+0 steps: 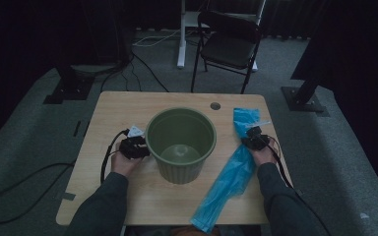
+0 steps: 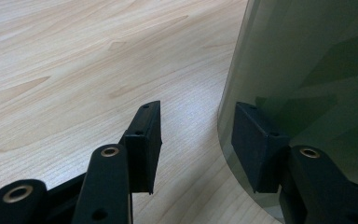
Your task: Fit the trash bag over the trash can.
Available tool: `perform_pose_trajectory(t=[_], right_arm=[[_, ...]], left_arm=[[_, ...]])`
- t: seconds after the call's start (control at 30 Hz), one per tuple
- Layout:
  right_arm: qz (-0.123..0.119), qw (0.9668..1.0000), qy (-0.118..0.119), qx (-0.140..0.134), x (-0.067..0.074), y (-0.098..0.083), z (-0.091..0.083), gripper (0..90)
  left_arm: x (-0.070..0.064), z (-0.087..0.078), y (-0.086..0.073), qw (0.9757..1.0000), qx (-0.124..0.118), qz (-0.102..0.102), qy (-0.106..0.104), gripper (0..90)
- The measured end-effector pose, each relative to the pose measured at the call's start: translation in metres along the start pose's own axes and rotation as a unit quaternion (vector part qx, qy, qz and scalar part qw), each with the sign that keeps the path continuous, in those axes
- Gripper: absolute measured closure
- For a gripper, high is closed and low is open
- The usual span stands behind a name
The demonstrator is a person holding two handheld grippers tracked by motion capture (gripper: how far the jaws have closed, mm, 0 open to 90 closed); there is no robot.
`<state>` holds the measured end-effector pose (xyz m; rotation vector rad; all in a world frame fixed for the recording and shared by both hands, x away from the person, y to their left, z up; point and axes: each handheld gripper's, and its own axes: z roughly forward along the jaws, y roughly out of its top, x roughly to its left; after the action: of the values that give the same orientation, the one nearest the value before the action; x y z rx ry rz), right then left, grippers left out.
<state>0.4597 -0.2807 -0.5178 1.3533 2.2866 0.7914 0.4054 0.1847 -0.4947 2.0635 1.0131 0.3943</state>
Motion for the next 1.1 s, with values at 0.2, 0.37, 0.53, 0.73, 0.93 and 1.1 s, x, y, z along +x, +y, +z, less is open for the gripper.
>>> perform_pose_trajectory(t=[0.2,0.37,0.53,0.73,0.93,1.1], right_arm=[[-0.043,0.9981,0.036,-0.025,0.002,0.007,-0.013,88.8],[-0.064,0.9956,0.054,-0.042,0.002,0.016,-0.026,88.9],[-0.093,0.9917,0.071,-0.054,0.002,0.028,-0.043,88.8],[-0.124,0.9867,0.085,-0.062,0.004,0.039,-0.062,88.9],[-0.153,0.9786,0.116,-0.074,0.011,0.051,-0.081,88.9],[-0.192,0.9693,0.132,-0.077,0.024,0.064,-0.096,88.9]], left_arm=[[0.001,-0.001,0.000,1.0000,-0.006,-0.004,-0.006,52.4],[0.002,-0.002,0.000,0.9999,-0.008,-0.004,-0.012,52.6],[0.003,-0.003,0.000,0.9998,-0.008,-0.004,-0.015,53.0],[0.005,-0.007,0.001,0.9995,-0.013,-0.008,-0.028,53.6],[0.007,-0.010,0.002,0.9989,-0.015,-0.009,-0.043,54.7],[0.009,-0.014,0.003,0.9984,-0.020,-0.008,-0.053,55.5]])
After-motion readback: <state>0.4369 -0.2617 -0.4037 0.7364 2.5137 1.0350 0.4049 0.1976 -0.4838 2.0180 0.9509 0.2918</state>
